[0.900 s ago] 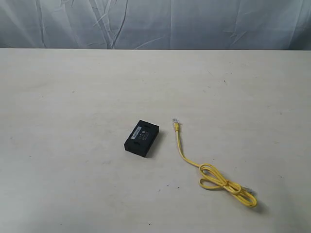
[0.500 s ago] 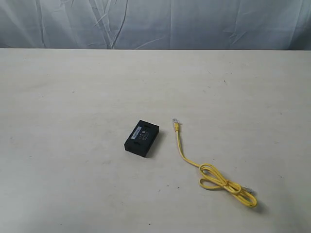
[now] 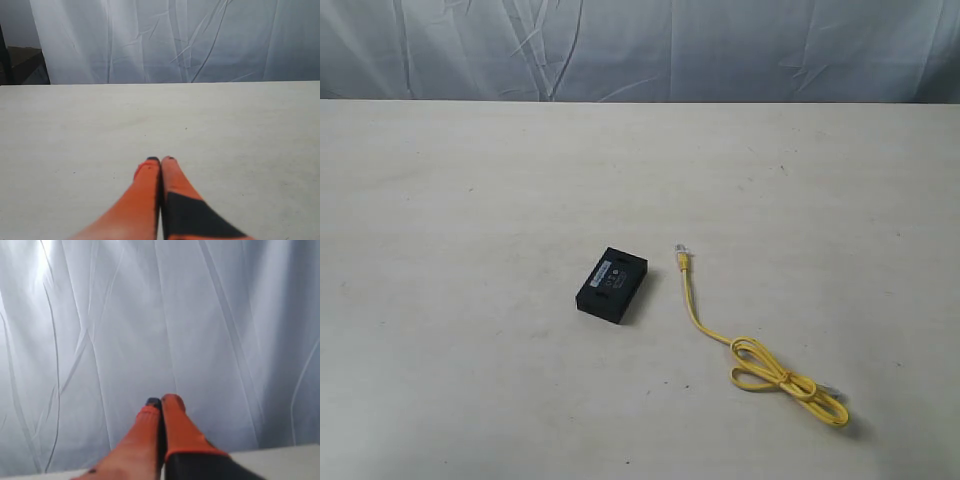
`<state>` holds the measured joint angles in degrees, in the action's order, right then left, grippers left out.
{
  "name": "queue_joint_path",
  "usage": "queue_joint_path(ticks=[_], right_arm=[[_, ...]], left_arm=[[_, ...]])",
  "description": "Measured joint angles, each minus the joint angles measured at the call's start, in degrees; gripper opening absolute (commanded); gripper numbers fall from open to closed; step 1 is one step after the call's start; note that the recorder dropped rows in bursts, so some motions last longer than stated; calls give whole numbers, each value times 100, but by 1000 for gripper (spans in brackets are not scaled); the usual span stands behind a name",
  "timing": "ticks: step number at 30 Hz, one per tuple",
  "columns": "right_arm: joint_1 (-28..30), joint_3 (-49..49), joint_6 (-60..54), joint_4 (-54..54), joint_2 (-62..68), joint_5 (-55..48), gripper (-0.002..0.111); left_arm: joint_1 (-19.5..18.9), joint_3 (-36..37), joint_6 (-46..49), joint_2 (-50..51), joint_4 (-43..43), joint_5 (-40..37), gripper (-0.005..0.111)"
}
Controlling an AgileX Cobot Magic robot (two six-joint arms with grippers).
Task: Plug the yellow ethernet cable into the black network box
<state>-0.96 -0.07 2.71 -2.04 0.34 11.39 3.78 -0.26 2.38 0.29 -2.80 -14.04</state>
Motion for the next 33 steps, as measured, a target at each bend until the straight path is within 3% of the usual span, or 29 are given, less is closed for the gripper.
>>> queue_joint_path(ticks=[6, 10, 15, 19, 22, 28, 33], right_arm=[[0, 0, -13, 0, 0, 582, 0], [0, -44, -13, 0, 0, 291, 0], [0, -862, -22, 65, 427, -1505, -1], [0, -1793, -22, 136, 1445, -3229, -1], [0, -2357, -24, 150, 2302, -3925, -1], [0, -2595, -19, 313, 3512, -3668, -1], [0, -2635, 17, -335, 4233, -3348, -1]], left_arm=[[0, 0, 0, 0, 0, 0, 0], [0, 0, 0, 0, 0, 0, 0], [0, 0, 0, 0, 0, 0, 0], [0, 0, 0, 0, 0, 0, 0], [0, 0, 0, 0, 0, 0, 0], [0, 0, 0, 0, 0, 0, 0], [0, 0, 0, 0, 0, 0, 0]])
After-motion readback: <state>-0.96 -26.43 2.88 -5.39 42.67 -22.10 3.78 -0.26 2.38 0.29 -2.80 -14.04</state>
